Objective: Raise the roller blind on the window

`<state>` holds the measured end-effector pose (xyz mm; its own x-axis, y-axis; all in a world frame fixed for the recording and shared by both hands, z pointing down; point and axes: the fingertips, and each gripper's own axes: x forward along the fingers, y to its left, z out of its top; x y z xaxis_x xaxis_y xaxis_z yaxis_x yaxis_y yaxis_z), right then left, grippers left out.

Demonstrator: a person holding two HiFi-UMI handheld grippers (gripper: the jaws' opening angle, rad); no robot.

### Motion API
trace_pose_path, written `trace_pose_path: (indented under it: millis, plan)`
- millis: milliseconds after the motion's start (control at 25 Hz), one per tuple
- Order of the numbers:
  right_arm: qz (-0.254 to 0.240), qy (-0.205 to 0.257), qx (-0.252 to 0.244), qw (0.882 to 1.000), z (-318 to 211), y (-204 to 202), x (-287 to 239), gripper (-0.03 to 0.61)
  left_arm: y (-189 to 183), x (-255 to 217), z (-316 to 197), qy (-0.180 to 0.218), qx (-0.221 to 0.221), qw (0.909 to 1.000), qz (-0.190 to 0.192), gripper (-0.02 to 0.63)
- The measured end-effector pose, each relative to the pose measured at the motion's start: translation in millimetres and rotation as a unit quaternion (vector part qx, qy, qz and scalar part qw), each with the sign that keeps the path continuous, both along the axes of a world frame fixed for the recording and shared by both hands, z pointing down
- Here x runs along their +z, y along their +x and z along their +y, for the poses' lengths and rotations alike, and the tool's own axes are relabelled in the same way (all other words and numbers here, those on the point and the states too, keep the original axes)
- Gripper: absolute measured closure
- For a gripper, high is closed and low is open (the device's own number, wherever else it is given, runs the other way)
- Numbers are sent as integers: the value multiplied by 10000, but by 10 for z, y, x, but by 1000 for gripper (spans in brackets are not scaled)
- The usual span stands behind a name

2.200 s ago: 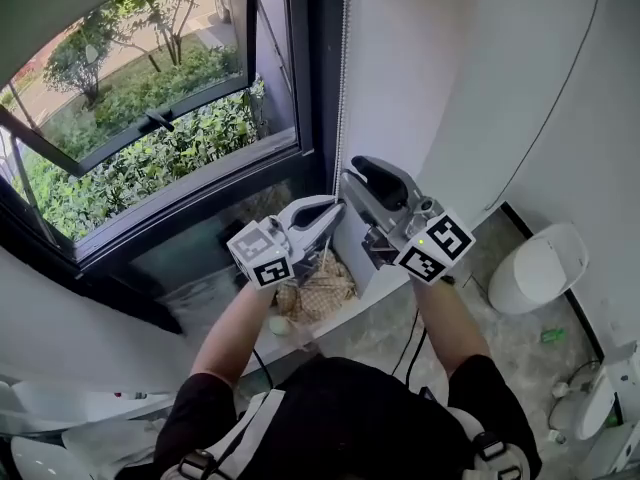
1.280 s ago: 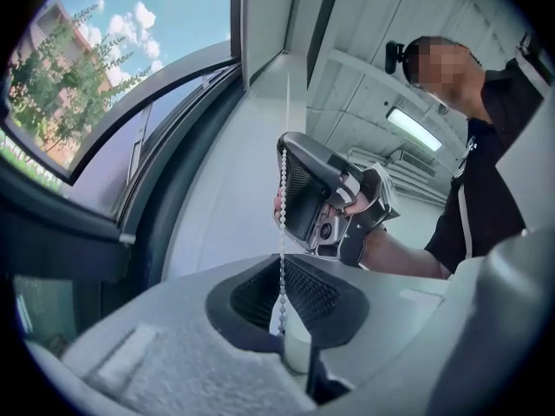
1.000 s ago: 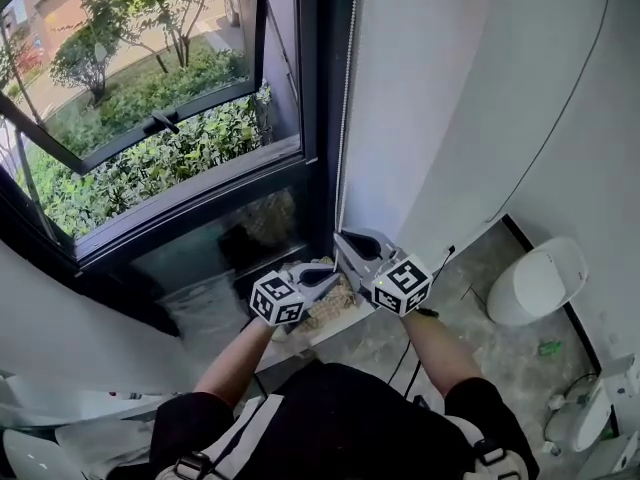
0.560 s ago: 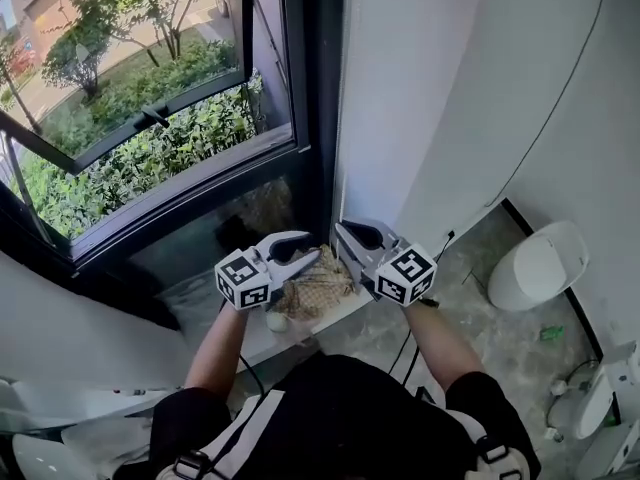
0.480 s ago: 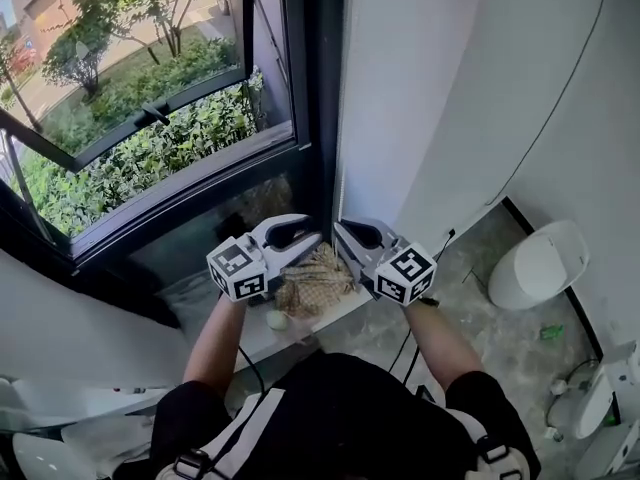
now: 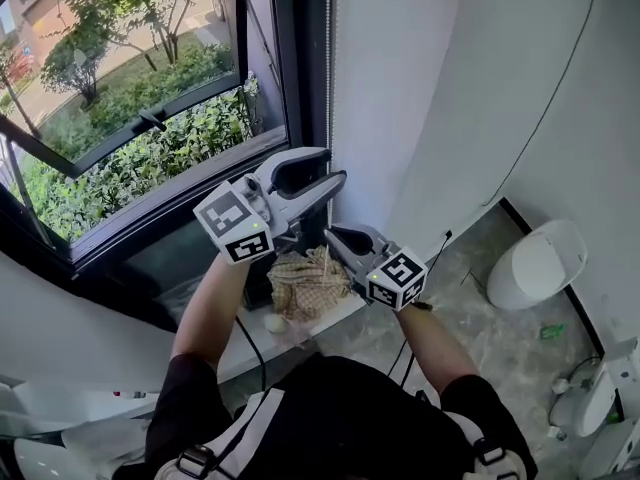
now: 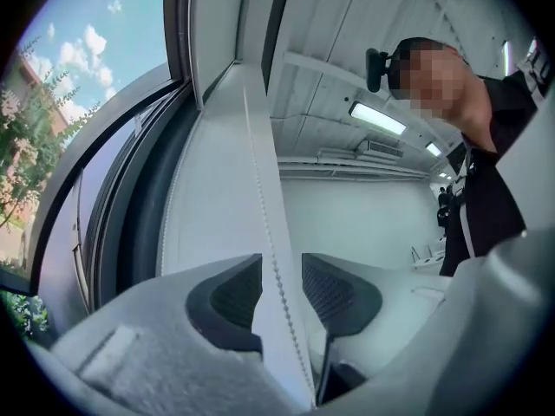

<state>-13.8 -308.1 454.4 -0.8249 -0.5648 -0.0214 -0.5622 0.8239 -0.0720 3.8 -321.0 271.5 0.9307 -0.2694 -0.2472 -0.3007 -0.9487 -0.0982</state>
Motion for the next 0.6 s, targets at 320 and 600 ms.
trace_pose_path:
  millis: [320, 600]
  plan:
    - [1, 46, 59, 10000, 33, 48, 6, 572, 3, -73, -19, -291, -135, 9986, 426, 601]
    - [734, -618, -27, 9954, 118, 19, 709, 572, 34, 666, -114, -812, -441, 9957, -6, 604]
